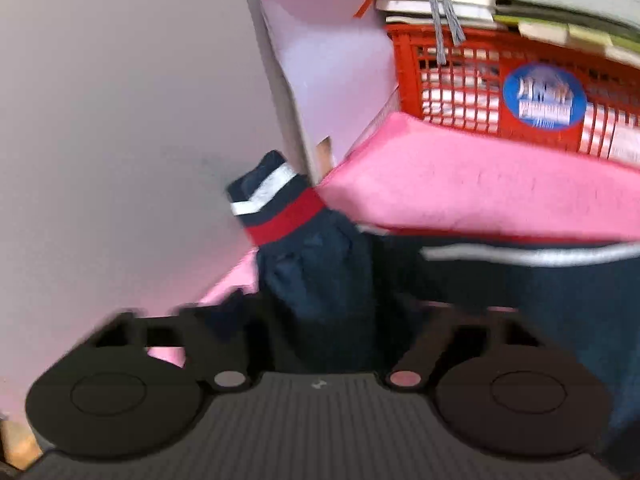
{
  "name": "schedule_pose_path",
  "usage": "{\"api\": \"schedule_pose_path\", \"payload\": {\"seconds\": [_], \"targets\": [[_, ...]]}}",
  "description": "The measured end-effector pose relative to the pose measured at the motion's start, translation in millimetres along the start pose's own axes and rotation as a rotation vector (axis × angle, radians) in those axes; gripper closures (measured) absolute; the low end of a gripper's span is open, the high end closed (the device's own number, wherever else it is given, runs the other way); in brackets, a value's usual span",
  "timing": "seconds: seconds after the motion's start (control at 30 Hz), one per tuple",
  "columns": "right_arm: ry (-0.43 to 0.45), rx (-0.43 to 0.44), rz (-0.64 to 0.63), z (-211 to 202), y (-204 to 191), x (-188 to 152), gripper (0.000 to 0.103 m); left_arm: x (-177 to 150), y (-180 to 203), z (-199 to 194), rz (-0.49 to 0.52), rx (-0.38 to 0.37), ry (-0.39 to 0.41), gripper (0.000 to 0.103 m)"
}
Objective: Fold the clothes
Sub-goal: 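Pull the striped sleeve cuff outward with the left gripper and release it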
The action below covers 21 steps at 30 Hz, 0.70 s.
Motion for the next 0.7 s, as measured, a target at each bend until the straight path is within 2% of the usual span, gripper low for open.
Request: {"api": "schedule_pose_path", "payload": {"seconds": [0.07, 0.27, 0.33, 0.37, 0.4, 0.43, 0.5, 0.6, 0.63, 0.67, 0.7], "targets": [[0.0, 0.0, 0.0, 0, 0, 0, 0.0, 11, 2, -2, -0.015, -0.002, 0.049, 0.097], [-0.001, -0.001, 0.001, 0, 0, 0, 0.0, 91, 6, -66, -0.082, 0.0, 0.46, 0.098], [-0.002, -0.002, 0.001, 0, 0, 0, 0.0, 100, 9, -85, -0.025, 0.025, 0.566, 0.097], [-0.002, -0.002, 0.002, 0, 0, 0, 0.0, 99, 13, -82, 0.031, 0.057, 0.565, 0.095], [-0.003, -0.002, 0.003, 0, 0, 0, 0.0, 94, 15, -71, 0.085, 0.093, 0.531, 0.092], [-0.003, -0.004, 0.005, 0, 0, 0, 0.0, 87, 15, -55, 0.118, 0.12, 0.463, 0.091], [-0.003, -0.006, 0.006, 0, 0, 0, 0.0, 70, 13, -13, 0.154, 0.15, 0.273, 0.089], [-0.005, -0.006, 0.006, 0, 0, 0, 0.0, 38, 14, 39, 0.187, 0.151, -0.023, 0.084], [-0.006, -0.008, 0.006, 0, 0, 0, 0.0, 31, 18, 45, 0.22, 0.167, -0.059, 0.082], [-0.007, -0.009, 0.006, 0, 0, 0, 0.0, 28, 24, 45, 0.272, 0.198, -0.053, 0.079], [-0.008, -0.01, 0.007, -1, -1, 0, 0.0, 26, 30, 42, 0.338, 0.239, -0.029, 0.069]]}}
Point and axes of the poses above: each gripper's, at about its wrist camera, not at the fingertips, and z roughly the way its jaws point, y to its right, x to its top, the point moved 7 cm from there along z, roughly the way its jaws point
